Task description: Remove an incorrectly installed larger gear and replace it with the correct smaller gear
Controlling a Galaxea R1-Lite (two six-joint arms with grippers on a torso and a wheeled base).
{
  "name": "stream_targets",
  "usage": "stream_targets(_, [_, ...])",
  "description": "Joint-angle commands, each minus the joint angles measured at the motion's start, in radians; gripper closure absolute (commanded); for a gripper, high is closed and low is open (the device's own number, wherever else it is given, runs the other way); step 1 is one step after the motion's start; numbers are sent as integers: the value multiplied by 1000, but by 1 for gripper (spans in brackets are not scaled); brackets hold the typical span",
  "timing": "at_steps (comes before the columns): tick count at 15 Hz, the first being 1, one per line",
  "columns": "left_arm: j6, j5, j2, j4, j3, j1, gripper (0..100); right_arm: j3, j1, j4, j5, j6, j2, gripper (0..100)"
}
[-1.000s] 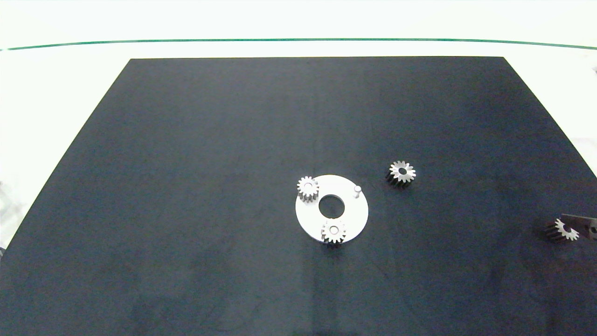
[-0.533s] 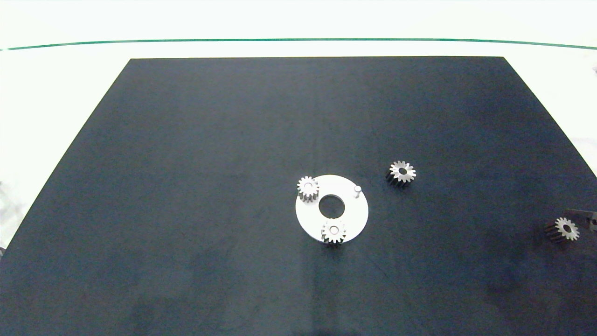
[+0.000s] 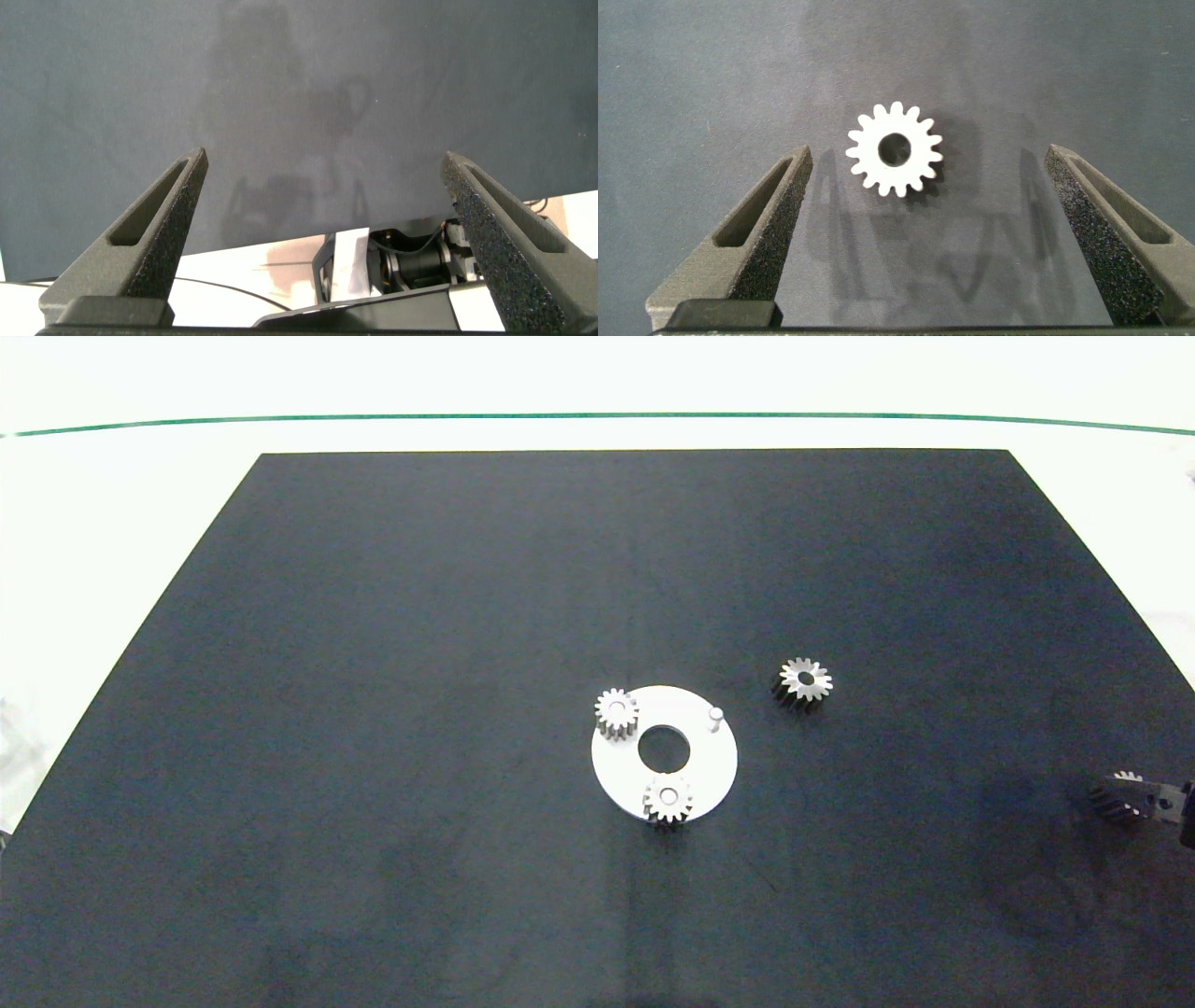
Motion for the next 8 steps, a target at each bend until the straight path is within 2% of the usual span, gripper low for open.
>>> stream_targets(1, [0, 1, -2, 3, 0, 0, 0, 1, 0, -6, 8, -1, 23, 0])
stream_targets(3, [0, 1, -2, 3, 2, 0, 0, 15, 0, -38, 8, -1, 41, 0])
stream_targets(5, [0, 1, -3, 4, 2, 0, 0, 44, 0, -118, 18, 4, 75, 0])
stream_targets(7, [0, 1, -5, 3, 2, 0, 0, 59, -1, -158, 47, 16, 93, 0])
stream_targets(8, [0, 1, -5, 4, 2, 0, 0, 59, -1, -158, 64, 27, 98, 0])
